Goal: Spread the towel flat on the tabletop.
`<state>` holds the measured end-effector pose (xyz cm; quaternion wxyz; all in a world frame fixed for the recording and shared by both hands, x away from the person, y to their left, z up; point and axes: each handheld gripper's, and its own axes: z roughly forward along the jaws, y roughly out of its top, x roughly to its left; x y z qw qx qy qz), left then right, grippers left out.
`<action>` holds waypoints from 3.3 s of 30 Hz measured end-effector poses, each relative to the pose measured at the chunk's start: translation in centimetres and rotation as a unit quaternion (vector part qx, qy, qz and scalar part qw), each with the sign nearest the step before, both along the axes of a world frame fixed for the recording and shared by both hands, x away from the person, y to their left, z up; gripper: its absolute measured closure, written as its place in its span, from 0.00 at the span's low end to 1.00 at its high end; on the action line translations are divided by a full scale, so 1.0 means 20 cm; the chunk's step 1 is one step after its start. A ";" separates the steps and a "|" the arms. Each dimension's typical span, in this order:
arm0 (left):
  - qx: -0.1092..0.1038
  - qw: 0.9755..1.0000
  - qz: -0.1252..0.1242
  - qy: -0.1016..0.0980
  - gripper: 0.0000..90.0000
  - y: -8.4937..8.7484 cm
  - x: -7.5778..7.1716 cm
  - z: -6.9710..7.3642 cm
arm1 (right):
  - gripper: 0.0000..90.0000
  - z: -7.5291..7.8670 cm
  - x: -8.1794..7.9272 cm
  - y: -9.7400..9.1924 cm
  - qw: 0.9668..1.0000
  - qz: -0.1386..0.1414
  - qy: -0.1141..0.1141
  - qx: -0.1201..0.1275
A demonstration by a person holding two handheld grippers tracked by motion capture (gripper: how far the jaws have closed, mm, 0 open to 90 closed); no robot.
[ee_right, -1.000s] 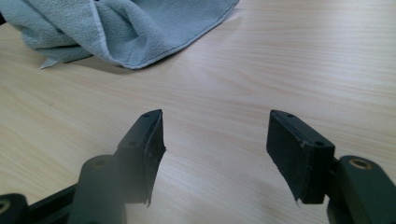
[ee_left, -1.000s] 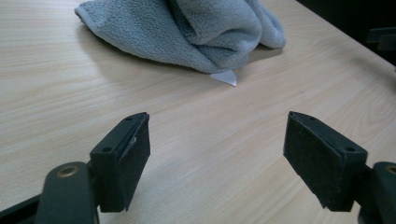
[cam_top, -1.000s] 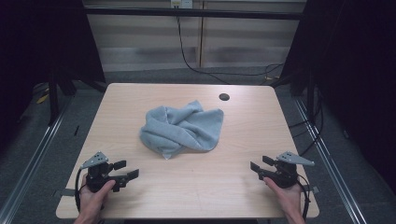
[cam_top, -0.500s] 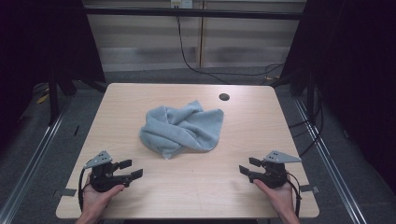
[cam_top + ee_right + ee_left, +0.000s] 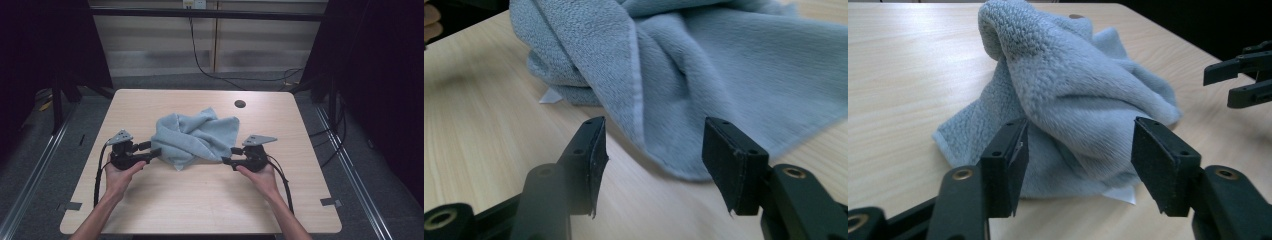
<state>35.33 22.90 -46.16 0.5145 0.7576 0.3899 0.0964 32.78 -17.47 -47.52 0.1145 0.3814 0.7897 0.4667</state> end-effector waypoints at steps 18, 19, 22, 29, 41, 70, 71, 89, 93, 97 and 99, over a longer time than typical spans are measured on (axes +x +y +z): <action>0.042 0.997 -0.069 0.008 0.92 -0.07 -0.06 -0.10 | 1.00 -0.09 0.03 0.12 0.999 0.045 0.008 -0.011; 0.049 0.996 -0.076 0.006 0.93 -0.07 -0.09 -0.10 | 1.00 -0.06 0.00 0.10 0.999 0.046 0.011 -0.012; 0.043 0.995 -0.090 0.013 0.92 -0.06 -0.17 -0.09 | 1.00 -0.03 -0.06 0.08 0.998 0.057 0.009 -0.018; 0.042 0.988 -0.143 0.035 0.86 -0.06 -0.40 -0.10 | 1.00 -0.03 -0.31 -0.01 0.997 0.069 0.034 -0.025; 0.014 0.992 -0.127 0.016 0.54 -0.03 -0.39 0.02 | 0.66 0.03 -0.43 -0.11 0.999 0.038 0.015 -0.015; 0.057 0.986 -0.153 0.035 0.73 -0.24 -0.21 -0.04 | 0.94 -0.01 -0.10 0.08 0.999 0.022 0.028 -0.003; 0.064 0.983 -0.168 0.036 0.72 -0.25 -0.27 -0.05 | 0.94 0.00 -0.09 0.08 1.000 0.011 0.023 -0.004; 0.006 0.991 -0.133 0.008 0.39 0.00 -0.38 0.07 | 0.94 -0.02 0.00 0.20 0.999 0.026 0.021 -0.003; -0.004 0.992 -0.125 0.003 0.39 0.06 -0.35 0.10 | 0.94 0.00 0.04 0.21 1.000 0.022 0.019 0.002; -0.040 0.995 -0.084 -0.022 0.43 0.07 -0.26 0.14 | 0.94 -0.01 0.06 0.21 0.999 0.022 0.025 0.001; -0.043 0.997 -0.070 -0.012 0.47 0.03 -0.17 0.14 | 0.94 -0.02 0.07 0.21 0.999 0.021 0.023 0.006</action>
